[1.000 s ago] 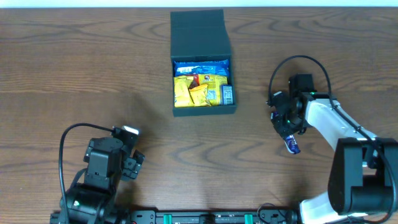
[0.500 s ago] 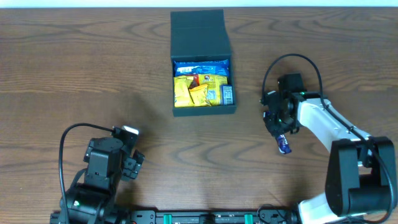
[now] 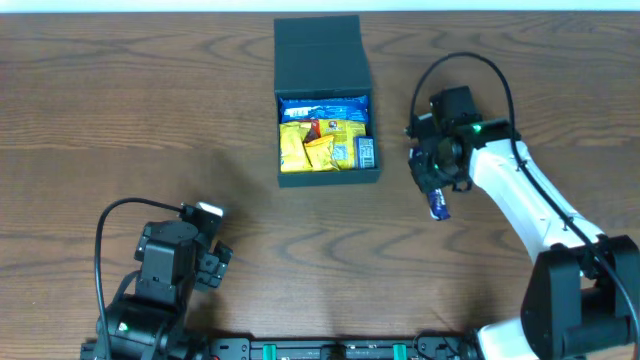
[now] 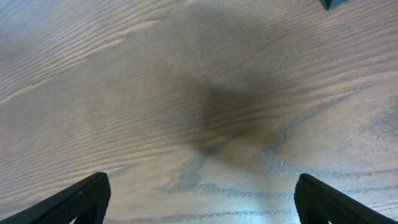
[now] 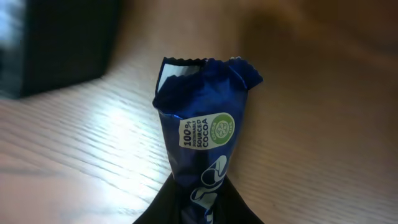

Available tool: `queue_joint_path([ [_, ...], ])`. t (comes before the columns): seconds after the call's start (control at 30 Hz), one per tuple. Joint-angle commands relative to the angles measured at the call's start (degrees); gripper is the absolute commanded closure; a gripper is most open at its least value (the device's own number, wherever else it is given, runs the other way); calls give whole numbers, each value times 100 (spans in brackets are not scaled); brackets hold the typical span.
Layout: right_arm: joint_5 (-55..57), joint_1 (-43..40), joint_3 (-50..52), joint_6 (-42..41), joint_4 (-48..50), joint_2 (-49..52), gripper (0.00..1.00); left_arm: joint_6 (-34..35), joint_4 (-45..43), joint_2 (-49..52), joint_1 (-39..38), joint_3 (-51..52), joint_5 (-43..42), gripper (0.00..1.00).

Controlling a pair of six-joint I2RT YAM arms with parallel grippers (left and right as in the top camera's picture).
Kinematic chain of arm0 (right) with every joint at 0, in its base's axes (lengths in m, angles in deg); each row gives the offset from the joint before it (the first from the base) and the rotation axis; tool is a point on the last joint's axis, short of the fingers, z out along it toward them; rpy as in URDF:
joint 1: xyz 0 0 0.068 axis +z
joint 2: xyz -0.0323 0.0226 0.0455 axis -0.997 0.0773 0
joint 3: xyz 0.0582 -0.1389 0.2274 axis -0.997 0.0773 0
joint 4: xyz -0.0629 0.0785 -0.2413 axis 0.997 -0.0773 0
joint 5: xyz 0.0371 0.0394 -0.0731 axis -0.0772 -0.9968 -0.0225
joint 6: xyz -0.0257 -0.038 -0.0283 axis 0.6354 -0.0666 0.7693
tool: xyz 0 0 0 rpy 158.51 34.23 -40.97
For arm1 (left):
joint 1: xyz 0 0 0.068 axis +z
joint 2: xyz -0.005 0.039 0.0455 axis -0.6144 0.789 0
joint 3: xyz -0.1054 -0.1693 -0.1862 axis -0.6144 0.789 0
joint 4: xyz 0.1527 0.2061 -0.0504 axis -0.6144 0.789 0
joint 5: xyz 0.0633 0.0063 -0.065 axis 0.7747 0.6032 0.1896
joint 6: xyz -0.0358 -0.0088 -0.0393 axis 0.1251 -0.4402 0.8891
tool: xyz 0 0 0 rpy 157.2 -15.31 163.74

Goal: Pack container
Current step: 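Grasp the Dairy Milk bar with the right gripper and lift it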

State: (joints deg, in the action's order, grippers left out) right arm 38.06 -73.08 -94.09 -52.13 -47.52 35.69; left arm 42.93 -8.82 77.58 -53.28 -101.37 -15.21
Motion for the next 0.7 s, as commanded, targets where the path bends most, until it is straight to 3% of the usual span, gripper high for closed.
queue_joint_path([
  [0.0,-109,212,-396,-376,-105,-122,89,-61,7,-13,37,-2,79,5],
  [0.33,-1456,787,-1106,-385,103,-120,87,-61,4,-13,37,-2,79,5],
  [0.53,-1665,1058,-1117,960,275,-120,83,-61,7,-13,37,-2,79,5],
  [0.67,-1665,1045,-1145,1655,339,-120,85,-61,4,-13,37,-2,79,5],
])
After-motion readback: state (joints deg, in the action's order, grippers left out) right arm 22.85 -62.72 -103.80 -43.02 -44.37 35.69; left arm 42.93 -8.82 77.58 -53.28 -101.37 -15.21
